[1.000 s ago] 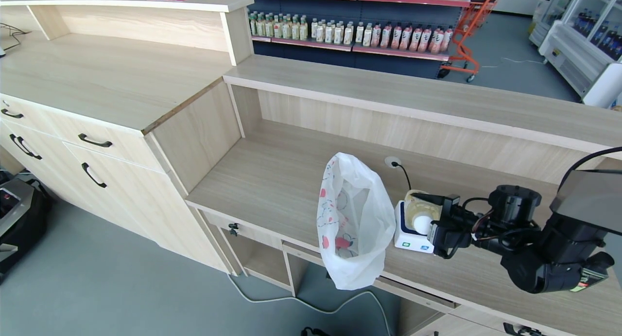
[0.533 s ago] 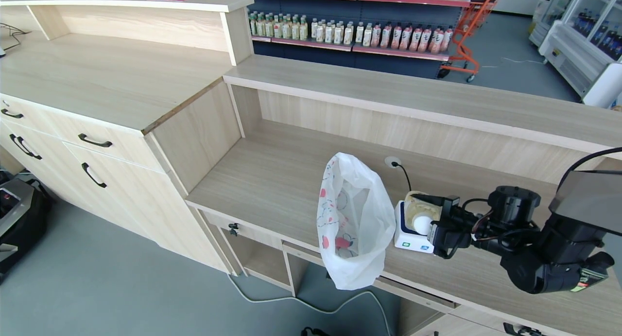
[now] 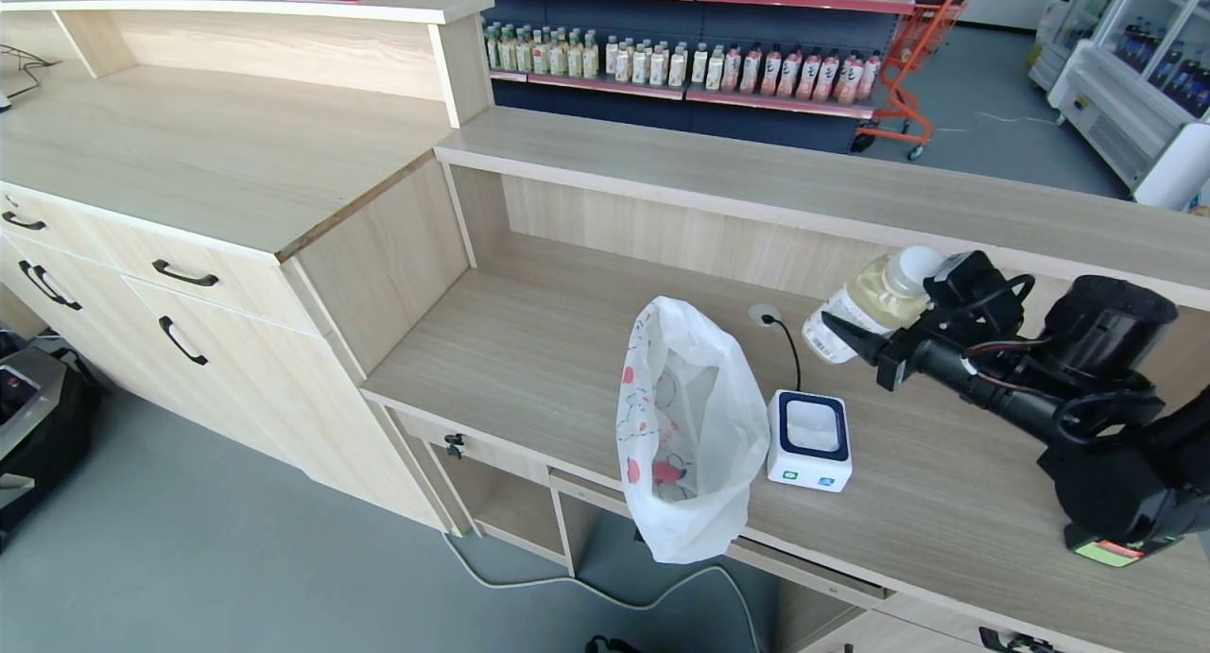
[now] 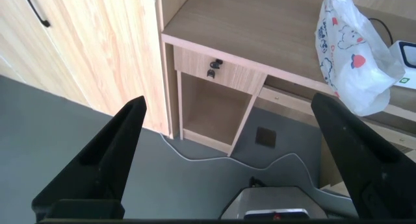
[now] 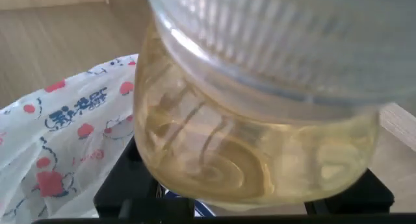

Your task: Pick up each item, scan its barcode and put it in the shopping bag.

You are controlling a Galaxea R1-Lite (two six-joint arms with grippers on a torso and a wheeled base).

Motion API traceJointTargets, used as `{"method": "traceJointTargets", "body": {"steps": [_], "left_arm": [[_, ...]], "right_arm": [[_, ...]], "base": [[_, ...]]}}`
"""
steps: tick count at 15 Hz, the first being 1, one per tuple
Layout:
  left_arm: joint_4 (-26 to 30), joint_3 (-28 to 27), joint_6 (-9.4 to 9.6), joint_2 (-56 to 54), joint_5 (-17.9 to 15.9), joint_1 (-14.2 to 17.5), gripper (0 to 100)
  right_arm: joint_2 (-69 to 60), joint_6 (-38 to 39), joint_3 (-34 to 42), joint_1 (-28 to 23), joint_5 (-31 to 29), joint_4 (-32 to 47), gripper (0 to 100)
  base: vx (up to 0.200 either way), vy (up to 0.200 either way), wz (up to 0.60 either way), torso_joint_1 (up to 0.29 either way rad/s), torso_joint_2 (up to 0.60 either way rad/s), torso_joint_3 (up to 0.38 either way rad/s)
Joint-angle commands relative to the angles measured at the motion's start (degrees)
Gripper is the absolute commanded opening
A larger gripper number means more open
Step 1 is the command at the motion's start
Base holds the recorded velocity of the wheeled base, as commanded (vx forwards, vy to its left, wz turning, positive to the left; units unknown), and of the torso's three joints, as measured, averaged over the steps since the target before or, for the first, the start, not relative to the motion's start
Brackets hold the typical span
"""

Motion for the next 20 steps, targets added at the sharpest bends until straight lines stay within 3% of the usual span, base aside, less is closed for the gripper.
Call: {"method": "traceJointTargets", "body": {"steps": [1,3,4,18,20], "left_arm": [[0.0,0.0,-0.01,0.0,0.0,0.0,100],[0.1,0.0,-0.01,0.0,0.0,0.0,100],[0.1,0.0,-0.01,0.0,0.0,0.0,100],[0.0,0.0,0.07,0.0,0.0,0.0,100],[-0.1,0.0,0.25,0.0,0.0,0.0,100]], "right_arm": [[-5.6,12.2,1.2,1.8,-13.1,-1.0,0],[-4.9,20.0,1.5,4.3,-21.7,-0.3,0],[-3.9,22.5,1.7,5.0,-22.3,0.0,0],[-4.6,22.8,5.1,13.3,-22.4,1.0,0],[-4.0,23.0,4.5,14.7,-22.4,1.8,0]], "base": [[0.000,0.000,0.00,0.000,0.00,0.000],[0.000,0.000,0.00,0.000,0.00,0.000],[0.000,0.000,0.00,0.000,0.00,0.000],[0.000,0.000,0.00,0.000,0.00,0.000],[0.000,0.200,0.00,0.000,0.00,0.002]]}}
